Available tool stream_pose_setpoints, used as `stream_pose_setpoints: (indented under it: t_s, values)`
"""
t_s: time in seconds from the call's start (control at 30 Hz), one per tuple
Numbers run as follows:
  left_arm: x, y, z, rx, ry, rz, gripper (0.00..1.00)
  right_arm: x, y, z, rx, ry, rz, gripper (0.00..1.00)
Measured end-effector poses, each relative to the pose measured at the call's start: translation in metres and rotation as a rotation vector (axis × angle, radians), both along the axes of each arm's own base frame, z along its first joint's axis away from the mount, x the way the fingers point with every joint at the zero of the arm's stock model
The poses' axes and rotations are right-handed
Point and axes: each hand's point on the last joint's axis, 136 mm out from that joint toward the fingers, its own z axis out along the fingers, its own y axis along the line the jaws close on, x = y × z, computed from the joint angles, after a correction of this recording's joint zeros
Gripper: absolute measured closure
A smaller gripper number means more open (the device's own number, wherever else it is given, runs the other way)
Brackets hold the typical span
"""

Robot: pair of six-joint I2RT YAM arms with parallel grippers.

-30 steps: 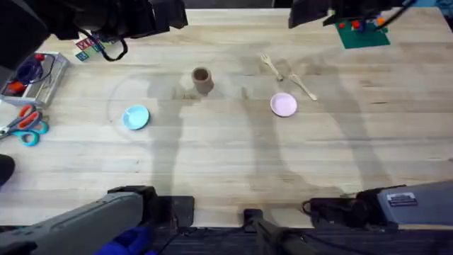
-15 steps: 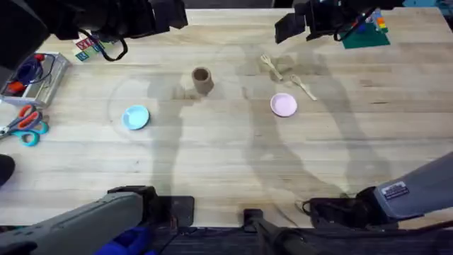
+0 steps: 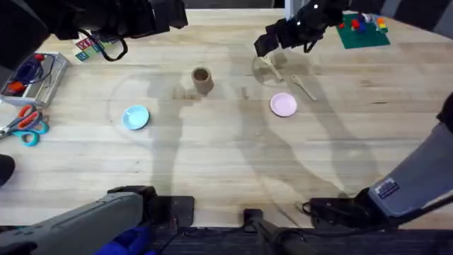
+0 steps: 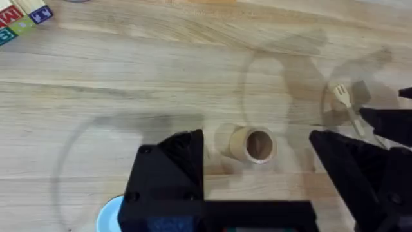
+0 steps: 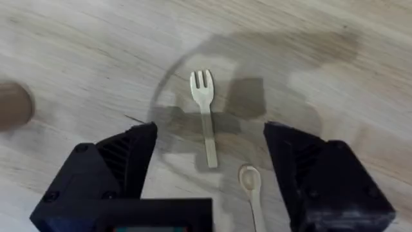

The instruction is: Pick up a utensil and set it on the pink plate, then put the other utensil in the container.

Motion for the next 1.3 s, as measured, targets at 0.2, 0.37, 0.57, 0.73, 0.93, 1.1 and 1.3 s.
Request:
stream_pose_setpoints:
  t_s: [0.2, 0.37, 0.57, 0.73, 0.93, 1.1, 1.3]
  values:
    - [0.000, 0.000, 0.000, 0.000, 0.000, 0.000, 0.008, -0.001, 0.000, -0.028, -0.016, 0.058, -0.004, 0.005]
    - [0.000, 0.000, 0.000, 0.000, 0.001, 0.000, 0.008, -0.001, 0.000, -0.058, -0.031, 0.111, -0.007, 0.005]
    - [0.000, 0.000, 0.000, 0.000, 0.000, 0.000, 0.008, -0.001, 0.001, -0.064, -0.048, 0.120, -0.008, 0.005]
    - [0.000, 0.000, 0.000, 0.000, 0.000, 0.000, 0.008, 0.000, 0.003, -0.064, -0.064, 0.117, -0.006, 0.096]
    - [0.000, 0.000, 0.000, 0.000, 0.001, 0.000, 0.008, -0.001, 0.007, -0.064, -0.063, 0.114, 0.001, 0.483]
    - [0.000, 0.000, 0.000, 0.000, -0.001, 0.000, 0.008, -0.001, 0.007, -0.064, -0.066, 0.113, -0.002, 0.881]
    - [0.000, 0.000, 0.000, 0.000, 0.000, 0.000, 0.008, 0.001, 0.007, -0.063, -0.066, 0.109, -0.003, 0.965]
